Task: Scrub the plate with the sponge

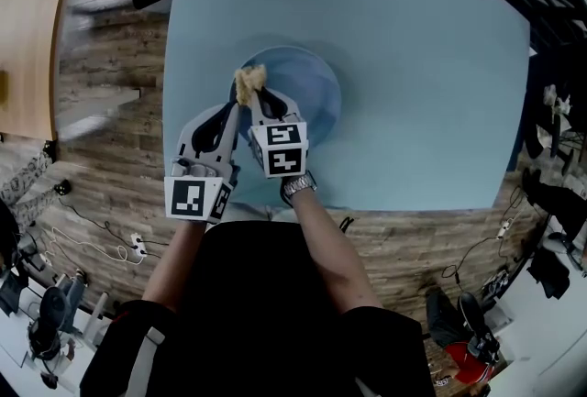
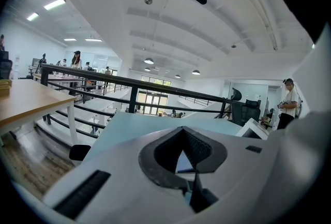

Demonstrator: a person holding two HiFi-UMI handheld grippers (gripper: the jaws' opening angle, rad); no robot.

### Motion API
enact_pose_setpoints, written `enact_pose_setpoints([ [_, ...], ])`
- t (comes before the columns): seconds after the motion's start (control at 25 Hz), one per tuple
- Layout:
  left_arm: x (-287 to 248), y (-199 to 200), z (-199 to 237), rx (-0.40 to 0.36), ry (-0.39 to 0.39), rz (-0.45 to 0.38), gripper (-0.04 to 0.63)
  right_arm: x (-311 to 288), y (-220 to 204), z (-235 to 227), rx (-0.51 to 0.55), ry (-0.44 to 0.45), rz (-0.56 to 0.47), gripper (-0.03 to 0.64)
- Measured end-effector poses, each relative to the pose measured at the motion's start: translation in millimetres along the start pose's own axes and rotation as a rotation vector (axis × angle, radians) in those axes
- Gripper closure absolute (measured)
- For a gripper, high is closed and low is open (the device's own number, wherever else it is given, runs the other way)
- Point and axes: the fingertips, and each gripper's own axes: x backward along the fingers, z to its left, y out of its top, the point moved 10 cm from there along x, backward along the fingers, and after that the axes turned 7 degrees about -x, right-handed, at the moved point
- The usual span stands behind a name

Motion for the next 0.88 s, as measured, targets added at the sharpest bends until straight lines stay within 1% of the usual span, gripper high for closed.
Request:
enact_pose_setpoints([
  [0.56,-5.5,0.4,-4.3,-0.006,-0.027,-0.001,0.594,11.4,1.6,-27.9,-0.06,-0.065,-0.024,0.58],
  [0.88,-7.0,0.4,-9.2,-0.011,-0.045,-0.002,0.594,23.4,1.0,-45.5,-0.091,-0.121,-0.033,0.58],
])
